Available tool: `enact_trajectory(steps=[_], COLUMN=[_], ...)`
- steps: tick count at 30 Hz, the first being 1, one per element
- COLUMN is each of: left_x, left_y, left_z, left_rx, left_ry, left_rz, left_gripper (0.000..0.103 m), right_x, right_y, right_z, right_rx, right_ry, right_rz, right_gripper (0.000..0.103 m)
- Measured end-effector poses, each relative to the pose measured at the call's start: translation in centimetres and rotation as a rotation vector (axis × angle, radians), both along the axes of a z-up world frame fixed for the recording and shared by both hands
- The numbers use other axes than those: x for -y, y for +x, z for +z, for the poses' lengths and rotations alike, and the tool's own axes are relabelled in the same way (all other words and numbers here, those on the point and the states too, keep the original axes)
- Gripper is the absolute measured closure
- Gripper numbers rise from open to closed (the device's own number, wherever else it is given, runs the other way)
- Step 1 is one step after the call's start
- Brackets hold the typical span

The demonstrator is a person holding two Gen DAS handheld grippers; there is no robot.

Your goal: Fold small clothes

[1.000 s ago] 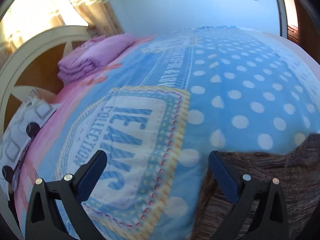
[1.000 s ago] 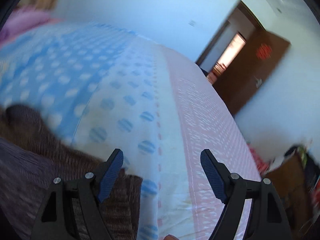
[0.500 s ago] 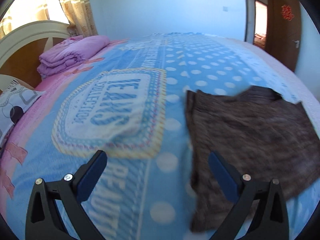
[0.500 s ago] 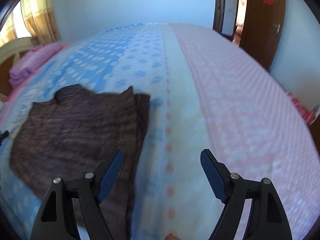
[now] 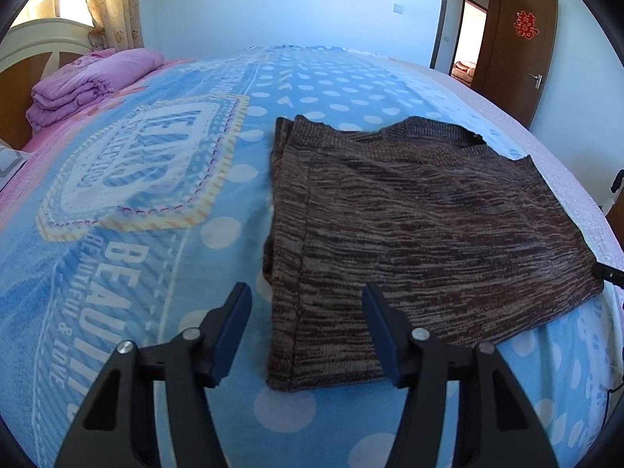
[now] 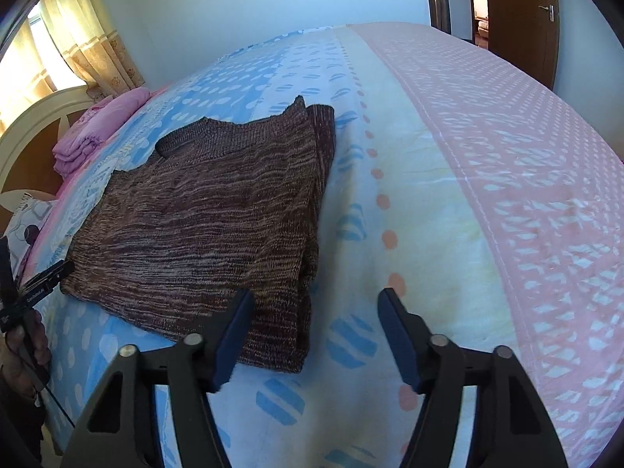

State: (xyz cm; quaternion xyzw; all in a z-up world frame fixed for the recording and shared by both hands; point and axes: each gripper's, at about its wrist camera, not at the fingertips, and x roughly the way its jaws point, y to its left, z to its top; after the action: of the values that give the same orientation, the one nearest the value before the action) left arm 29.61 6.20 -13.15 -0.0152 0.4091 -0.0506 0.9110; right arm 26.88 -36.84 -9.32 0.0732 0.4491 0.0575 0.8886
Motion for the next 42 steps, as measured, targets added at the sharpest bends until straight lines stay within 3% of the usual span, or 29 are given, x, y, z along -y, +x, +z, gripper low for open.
enact_trajectory(steps=[3, 5, 7, 12, 18, 21, 23, 24, 29, 34, 38, 42], left_x=[0.3, 0.1, 0.0, -0.4, 0.1, 0.0, -0.2, -0.2, 0.2, 0.0, 0.1, -0.2], left_y=[0.1, 0.0, -0.1, -0.5, -0.8, -1.2, -1.6, -1.7, -2.3, -2.5, -2.9, -3.1], left_z=[-0.7, -0.8, -0.8, -0.9, -1.1, -1.2, -1.3, -1.3, -1.4, -1.5, -1.5, -1.5], left_rx=[-0.023, -0.029, -0.03, -0.027, -0.033, -0.036, -0.041, -0.045, -0.042, -0.042, -0.035, -0.027], left_ry=[0.009, 0.003, -0.006, -0.024, 0.024, 0.034, 0.031, 0.038, 0.084, 0.083, 0.091, 0.071], left_rz=[-0.007, -0.01, -0.008, -0.012, -0.02, -0.016, -0.012, -0.011, 0.006, 0.021, 0.031, 0.034], left_gripper=[0.043, 0.048, 0.05, 0.05, 0.051, 0.056, 0.057, 0.057, 0.057, 0.057, 0.057, 0.056], right_x=[-0.3, -0.5, -0.7, -0.9, -1.5, -2.2, -2.6, -2.9, -6.4, -11.9, -16.3, -18.5], right_y=[0.2, -0.1, -0.7, -2.6, -2.5, -2.6, -2.7, -2.9, -3.4, -1.5, 0.3, 0.5], right_z=[-0.5, -0.4, 0.0, -0.7, -0.8, -0.1, 0.4, 1.1, 3.8, 4.0, 1.9, -1.9], right_rx=[-0.004, 0.006, 0.017, 0.002, 0.013, 0.045, 0.061, 0.088, 0.203, 0.209, 0.17, 0.061], right_ry=[-0.01, 0.012, -0.007, -0.037, -0.076, -0.143, -0.19, -0.201, -0.238, -0.134, -0.146, -0.181], right_rz=[0.02, 0.042, 0.045, 0.058, 0.059, 0.052, 0.033, 0.025, 0.077, 0.23, 0.31, 0.359], right_gripper=[0.067, 0.093, 0.102, 0.102, 0.102, 0.092, 0.035, 0.029, 0.029, 0.029, 0.029, 0.029])
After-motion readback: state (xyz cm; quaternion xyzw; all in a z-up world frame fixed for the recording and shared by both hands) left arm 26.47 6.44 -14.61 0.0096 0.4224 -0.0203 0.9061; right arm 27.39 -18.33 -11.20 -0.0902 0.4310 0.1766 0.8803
